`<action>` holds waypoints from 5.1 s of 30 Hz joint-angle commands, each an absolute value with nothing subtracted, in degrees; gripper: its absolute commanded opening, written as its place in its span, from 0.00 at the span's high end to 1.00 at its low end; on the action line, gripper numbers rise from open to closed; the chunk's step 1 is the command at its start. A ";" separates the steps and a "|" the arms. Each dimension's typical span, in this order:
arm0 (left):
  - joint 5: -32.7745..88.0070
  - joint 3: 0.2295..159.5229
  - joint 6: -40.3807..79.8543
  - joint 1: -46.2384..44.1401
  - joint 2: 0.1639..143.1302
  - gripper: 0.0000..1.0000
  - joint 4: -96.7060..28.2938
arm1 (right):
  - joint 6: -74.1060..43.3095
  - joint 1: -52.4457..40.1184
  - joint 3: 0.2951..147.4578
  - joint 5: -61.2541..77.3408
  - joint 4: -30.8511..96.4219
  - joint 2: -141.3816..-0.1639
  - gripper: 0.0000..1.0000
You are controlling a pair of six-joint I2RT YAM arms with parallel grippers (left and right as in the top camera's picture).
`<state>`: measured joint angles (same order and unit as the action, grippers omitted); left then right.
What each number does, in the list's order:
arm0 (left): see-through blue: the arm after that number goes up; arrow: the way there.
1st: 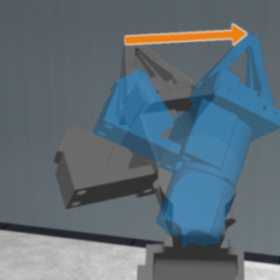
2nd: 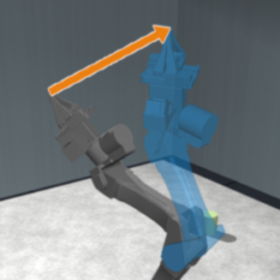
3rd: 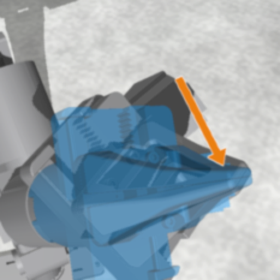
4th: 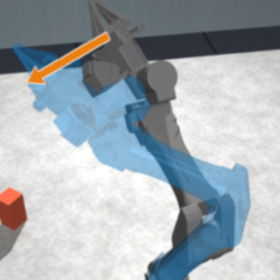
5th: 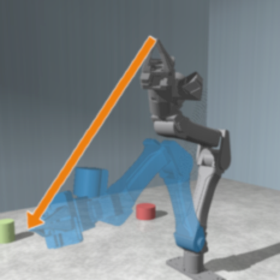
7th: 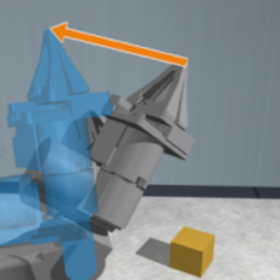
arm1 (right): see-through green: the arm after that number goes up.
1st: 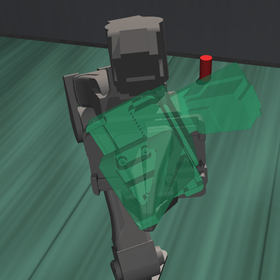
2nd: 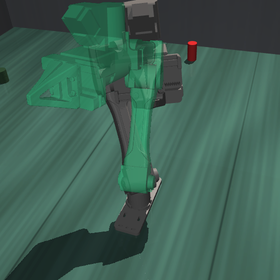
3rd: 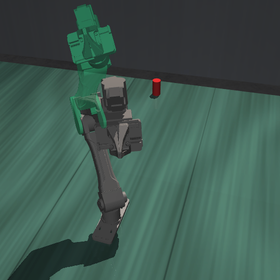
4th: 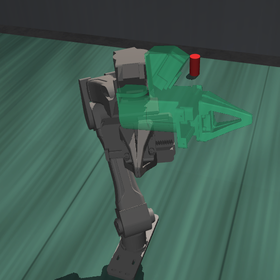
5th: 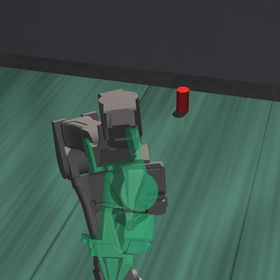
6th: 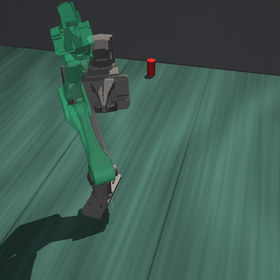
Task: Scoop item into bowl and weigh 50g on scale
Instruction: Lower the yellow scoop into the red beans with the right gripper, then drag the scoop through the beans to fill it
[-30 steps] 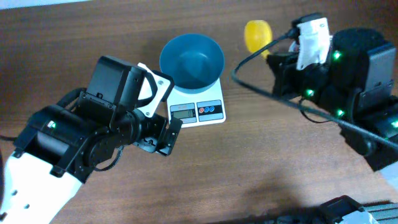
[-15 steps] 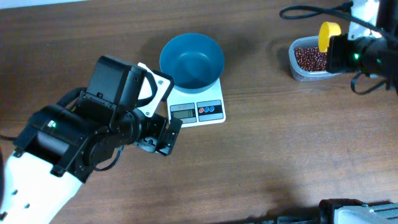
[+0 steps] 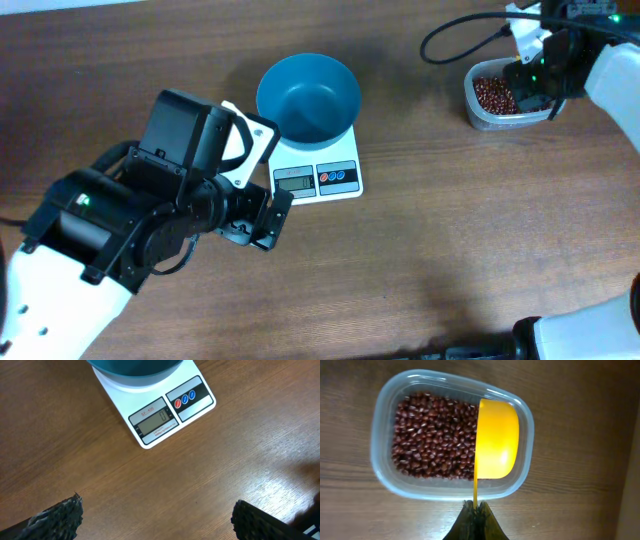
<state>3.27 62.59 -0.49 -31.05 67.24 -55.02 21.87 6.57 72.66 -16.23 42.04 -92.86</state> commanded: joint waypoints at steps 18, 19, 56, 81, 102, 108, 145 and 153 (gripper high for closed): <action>4.12 63.53 -1.78 -30.96 67.40 0.01 -54.96 | 22.35 6.90 73.23 -20.80 40.16 -97.89 0.96; 4.12 63.53 -1.78 -30.96 67.40 0.01 -54.96 | 22.04 6.90 72.90 -20.05 40.07 -97.89 0.96; 4.12 63.53 -1.78 -30.96 67.40 0.01 -54.96 | 12.53 12.88 71.50 -2.13 39.83 -103.02 0.96; 4.12 63.53 -1.78 -30.96 67.40 0.01 -54.96 | 3.55 22.20 73.69 23.20 47.35 -102.32 0.96; 4.12 63.53 -1.78 -30.96 67.40 0.01 -54.96 | -1.76 27.33 73.58 40.12 53.17 -109.67 0.96; 4.12 63.53 -1.78 -30.96 67.40 0.01 -54.96 | -4.78 30.68 73.58 40.51 52.73 -109.67 0.96; 4.12 63.53 -1.78 -30.96 67.40 0.01 -54.96 | 4.29 38.02 73.58 57.91 52.56 -110.00 0.96; 4.12 63.53 -1.78 -30.96 67.40 0.01 -54.96 | 6.04 40.14 73.56 60.05 53.58 -110.00 0.96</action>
